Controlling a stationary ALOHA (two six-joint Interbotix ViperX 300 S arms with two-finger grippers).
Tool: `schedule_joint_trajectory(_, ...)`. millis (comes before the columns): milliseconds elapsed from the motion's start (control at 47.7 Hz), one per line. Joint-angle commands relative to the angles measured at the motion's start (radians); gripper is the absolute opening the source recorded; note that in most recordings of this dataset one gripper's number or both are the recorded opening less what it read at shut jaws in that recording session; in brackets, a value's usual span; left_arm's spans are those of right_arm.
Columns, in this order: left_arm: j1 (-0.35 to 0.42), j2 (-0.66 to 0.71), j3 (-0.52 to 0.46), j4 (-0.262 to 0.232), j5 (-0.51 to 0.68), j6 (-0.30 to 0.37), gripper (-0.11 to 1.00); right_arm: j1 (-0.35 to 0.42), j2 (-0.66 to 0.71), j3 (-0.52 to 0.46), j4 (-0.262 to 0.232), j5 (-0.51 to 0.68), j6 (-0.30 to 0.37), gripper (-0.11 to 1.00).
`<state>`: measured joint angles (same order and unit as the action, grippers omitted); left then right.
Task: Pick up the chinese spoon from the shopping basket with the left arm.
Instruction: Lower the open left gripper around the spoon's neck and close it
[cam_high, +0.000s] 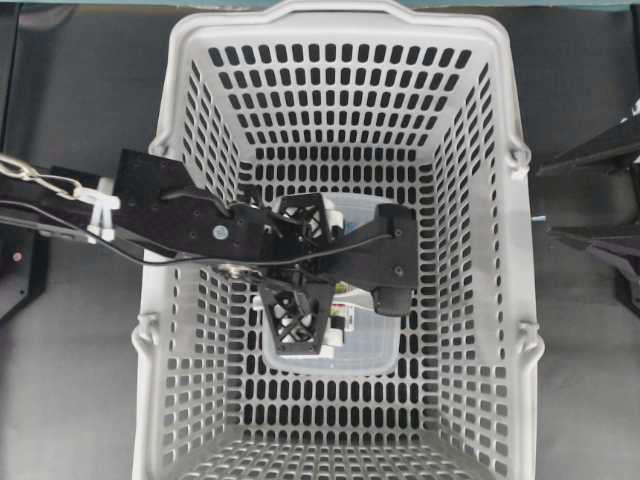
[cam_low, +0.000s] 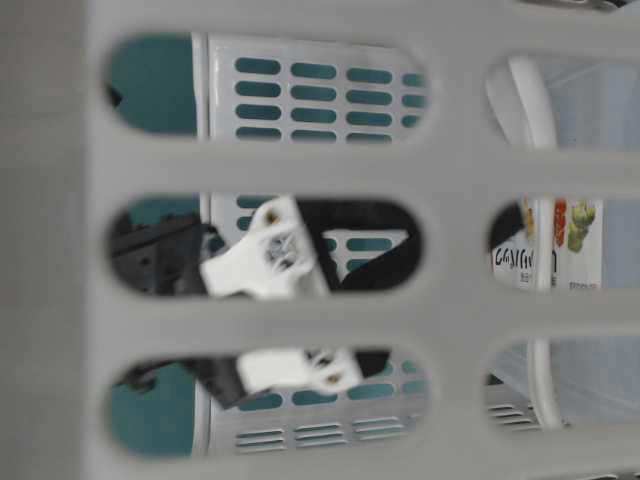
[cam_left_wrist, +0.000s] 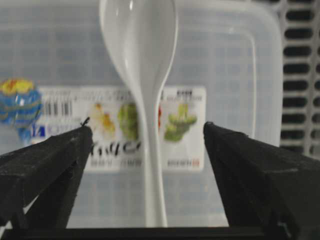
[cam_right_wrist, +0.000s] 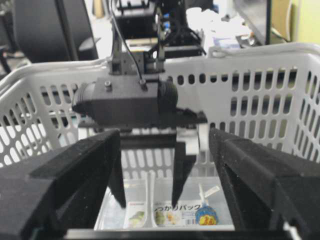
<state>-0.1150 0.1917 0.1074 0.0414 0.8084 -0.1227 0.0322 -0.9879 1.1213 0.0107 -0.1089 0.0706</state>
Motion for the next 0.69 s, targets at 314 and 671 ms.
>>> schedule_joint_trajectory(314, -0.002, 0.023, 0.043, 0.003, -0.031, -0.002, 0.85, -0.009, 0.005, -0.009, 0.003, -0.009, -0.002, 0.69)
schedule_joint_trajectory(671, -0.009, 0.023, 0.037, 0.003, -0.035, 0.008, 0.47, -0.014, 0.005, -0.005, 0.003, -0.009, 0.002, 0.69)
